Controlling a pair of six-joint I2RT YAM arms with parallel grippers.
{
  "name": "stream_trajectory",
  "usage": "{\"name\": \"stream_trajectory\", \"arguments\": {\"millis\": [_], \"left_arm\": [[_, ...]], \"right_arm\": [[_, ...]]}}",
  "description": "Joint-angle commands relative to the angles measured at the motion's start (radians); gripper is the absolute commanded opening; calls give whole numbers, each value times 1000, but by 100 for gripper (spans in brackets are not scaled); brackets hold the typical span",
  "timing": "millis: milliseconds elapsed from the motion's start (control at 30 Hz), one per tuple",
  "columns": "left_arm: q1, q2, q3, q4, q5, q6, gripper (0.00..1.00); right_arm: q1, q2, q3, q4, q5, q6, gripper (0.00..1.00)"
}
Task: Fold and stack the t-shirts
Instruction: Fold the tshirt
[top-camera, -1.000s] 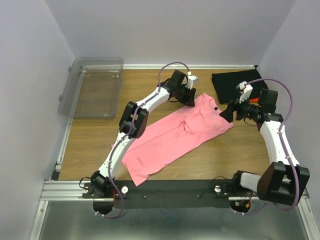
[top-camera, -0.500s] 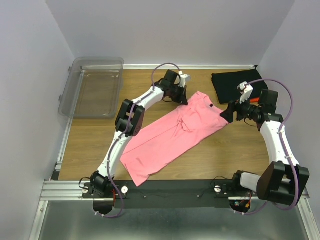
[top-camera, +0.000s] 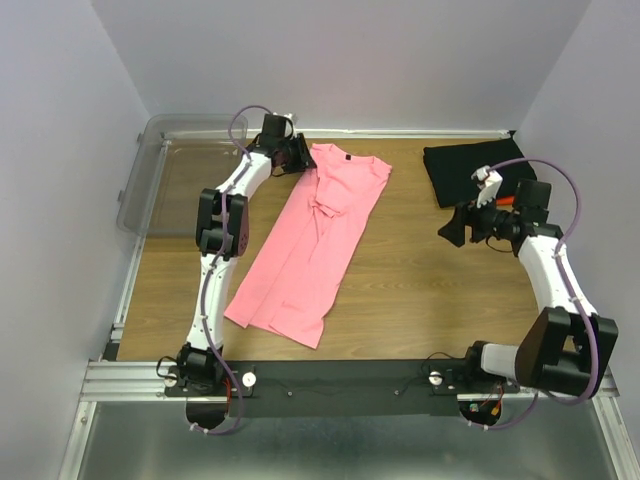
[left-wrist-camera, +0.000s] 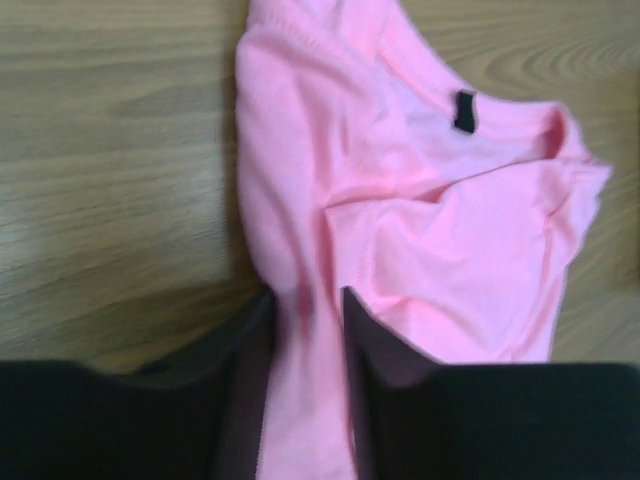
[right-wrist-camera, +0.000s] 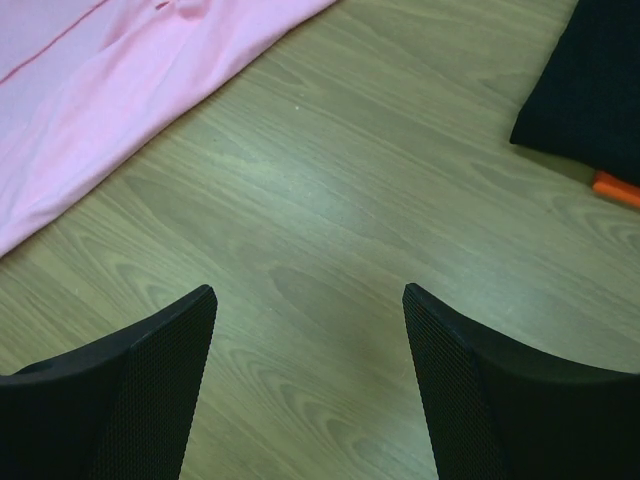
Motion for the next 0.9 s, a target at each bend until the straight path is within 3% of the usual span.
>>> {"name": "stream_trajectory", "arguments": {"millis": [0,67,200,300,333,367,433,467,600,700,733,833,867], "left_arm": [[-36,-92,78,35,-35,-6,51],[-37,-152,39,73,-41,47,59],[-47,-432,-122,177,-77,150,63],[-54,-674,-305,266,-139,247,64],[-56,-743,-363,294,-184,261,65],[-54,-887,-491,349,-217,273,69],[-53,-1036,-627,407,-319,313,75],[-47,-1111,-770,430,-346,312,82],[-4,-1510,-1092,467,-415,276,96],[19,-1699,-1253,385,-400,259,96],[21,-1736,-1282,371,-398,259,96],[22,-1873,-1380,270,-392,258,96],[24,-1902,-1393,262,-392,261,96]], "right_arm": [[-7,66,-11,-6,-61,24,82],[5,141,-2,1,-150,52,82],[161,295,52,20,-137,125,81],[342,359,50,166,-40,317,81],[416,367,41,285,0,382,81],[453,378,30,331,103,497,81],[535,416,29,458,204,591,81],[553,430,27,490,272,686,81],[625,496,16,577,326,802,78],[743,476,-13,587,276,623,71],[842,461,-26,546,259,515,70],[984,326,-26,261,142,-228,74],[994,300,-42,226,140,-323,76]]}}
